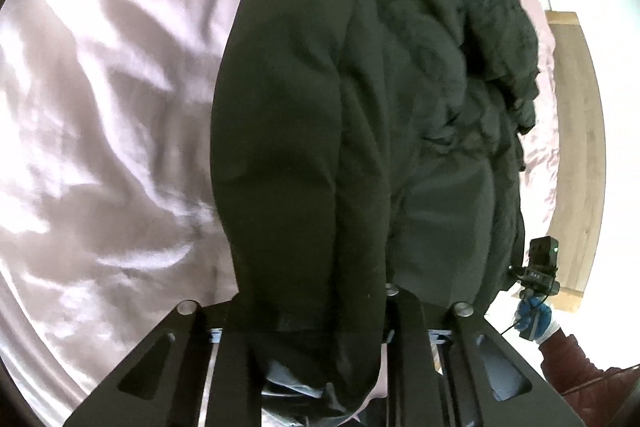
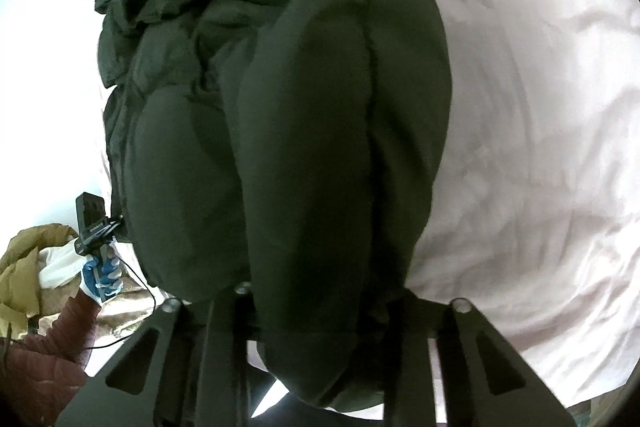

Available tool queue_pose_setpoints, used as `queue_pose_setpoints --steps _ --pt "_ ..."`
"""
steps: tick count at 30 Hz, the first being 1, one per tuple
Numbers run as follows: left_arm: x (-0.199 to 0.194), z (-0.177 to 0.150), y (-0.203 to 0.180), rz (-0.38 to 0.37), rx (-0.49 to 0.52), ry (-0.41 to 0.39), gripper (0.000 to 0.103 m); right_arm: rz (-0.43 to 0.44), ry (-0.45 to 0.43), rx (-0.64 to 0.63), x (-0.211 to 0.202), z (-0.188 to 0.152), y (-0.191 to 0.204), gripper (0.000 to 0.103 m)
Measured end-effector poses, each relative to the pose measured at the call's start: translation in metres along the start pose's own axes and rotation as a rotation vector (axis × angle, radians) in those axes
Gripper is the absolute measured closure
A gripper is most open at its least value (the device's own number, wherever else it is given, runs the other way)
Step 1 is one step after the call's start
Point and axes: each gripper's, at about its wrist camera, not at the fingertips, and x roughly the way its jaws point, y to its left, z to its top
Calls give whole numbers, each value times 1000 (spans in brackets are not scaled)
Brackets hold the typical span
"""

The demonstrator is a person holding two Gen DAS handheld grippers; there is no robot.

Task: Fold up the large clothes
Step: 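Lift the coat edge with both tools and fold it over lengthwise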

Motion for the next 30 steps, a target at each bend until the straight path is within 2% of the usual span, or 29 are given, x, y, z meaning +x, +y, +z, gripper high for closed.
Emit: queue_pose_setpoints --steps 7,15,18,23,30 --pt "-25 3 -23 -62 13 -73 91 27 -71 -38 -23 4 26 86" --pt "-83 37 -57 -235 5 -258 91 79 -230 -86 -76 35 59 86" --pt "-106 62 -77 -285 29 -334 91 100 -304 -119 -102 54 74 86" --pt "-135 105 -100 -336 64 -409 91 140 -407 -178 -140 96 98 86" --pt "-148 188 -119 -358 -14 -476 90 219 -539 -174 -181 173 116 86"
